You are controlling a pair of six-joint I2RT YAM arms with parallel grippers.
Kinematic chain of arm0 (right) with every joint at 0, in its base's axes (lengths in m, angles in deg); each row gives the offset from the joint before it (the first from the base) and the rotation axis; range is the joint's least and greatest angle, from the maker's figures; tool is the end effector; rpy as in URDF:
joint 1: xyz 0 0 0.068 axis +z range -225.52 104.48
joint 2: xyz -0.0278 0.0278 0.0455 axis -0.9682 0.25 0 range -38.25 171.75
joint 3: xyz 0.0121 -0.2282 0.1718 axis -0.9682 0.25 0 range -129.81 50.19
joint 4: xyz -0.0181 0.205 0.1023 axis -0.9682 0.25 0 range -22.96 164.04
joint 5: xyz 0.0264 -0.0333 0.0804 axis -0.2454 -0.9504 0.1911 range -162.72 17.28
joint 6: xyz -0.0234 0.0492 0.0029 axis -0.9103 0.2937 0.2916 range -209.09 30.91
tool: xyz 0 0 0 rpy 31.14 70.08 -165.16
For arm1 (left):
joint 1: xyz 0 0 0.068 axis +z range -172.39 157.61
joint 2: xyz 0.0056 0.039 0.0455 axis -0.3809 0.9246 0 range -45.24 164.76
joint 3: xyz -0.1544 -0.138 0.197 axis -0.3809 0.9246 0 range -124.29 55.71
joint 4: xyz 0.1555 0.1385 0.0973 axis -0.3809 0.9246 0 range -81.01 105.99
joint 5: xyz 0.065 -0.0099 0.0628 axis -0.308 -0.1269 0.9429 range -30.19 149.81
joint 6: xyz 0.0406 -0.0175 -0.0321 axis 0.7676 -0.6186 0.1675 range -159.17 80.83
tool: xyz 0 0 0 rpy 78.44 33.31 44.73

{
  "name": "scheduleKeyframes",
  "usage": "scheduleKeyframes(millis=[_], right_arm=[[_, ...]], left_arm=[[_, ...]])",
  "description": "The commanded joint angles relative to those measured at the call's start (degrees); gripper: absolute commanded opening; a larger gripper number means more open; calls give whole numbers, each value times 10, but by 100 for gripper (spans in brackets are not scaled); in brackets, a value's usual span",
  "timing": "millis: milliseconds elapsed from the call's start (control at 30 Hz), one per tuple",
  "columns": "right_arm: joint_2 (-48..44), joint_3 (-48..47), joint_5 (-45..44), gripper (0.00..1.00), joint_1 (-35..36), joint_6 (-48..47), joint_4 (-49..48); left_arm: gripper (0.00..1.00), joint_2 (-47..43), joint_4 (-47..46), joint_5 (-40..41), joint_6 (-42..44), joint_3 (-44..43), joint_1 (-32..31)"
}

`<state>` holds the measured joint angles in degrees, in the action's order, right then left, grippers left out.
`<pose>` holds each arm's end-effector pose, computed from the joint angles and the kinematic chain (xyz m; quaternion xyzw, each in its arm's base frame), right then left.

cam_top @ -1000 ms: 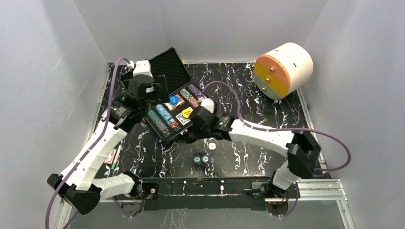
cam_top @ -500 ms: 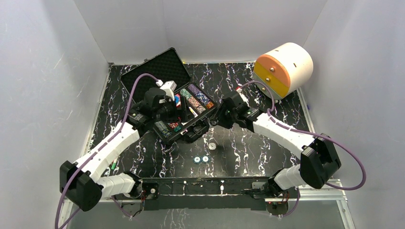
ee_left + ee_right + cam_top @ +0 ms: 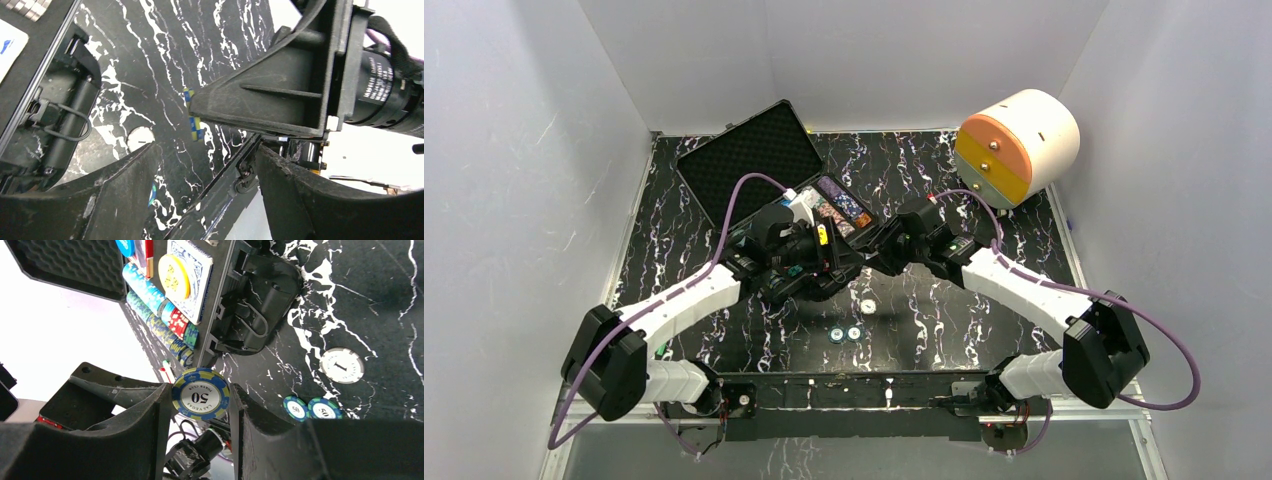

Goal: Pack up texas hold em set

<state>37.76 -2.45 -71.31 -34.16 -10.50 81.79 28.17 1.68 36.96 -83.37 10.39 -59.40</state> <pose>0.1925 0.1708 0.2859 0.2819 0.8539 0.3842 0.2093 0.1958 -0.1653 0.2946 0.0617 0.8122 -0.4861 0.3165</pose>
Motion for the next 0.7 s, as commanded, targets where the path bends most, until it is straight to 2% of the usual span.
scheduleKeyframes(millis=[0, 200, 367, 500, 667], right_arm=[[-8, 0, 21, 39, -1, 37, -46], [-4, 7, 32, 39, -1, 51, -57], [-1, 6, 35, 39, -1, 52, -60], [3, 9, 40, 39, -1, 53, -62], [4, 13, 40, 40, -1, 50, -76]], left_arm=[[66, -9, -58, 8, -31, 7, -8], [50, 3, -82, 33, -42, 14, -10], [41, 6, -79, 60, -31, 10, -10], [25, 12, -70, 63, -8, 1, -12], [11, 19, -40, 74, 33, -14, -11]])
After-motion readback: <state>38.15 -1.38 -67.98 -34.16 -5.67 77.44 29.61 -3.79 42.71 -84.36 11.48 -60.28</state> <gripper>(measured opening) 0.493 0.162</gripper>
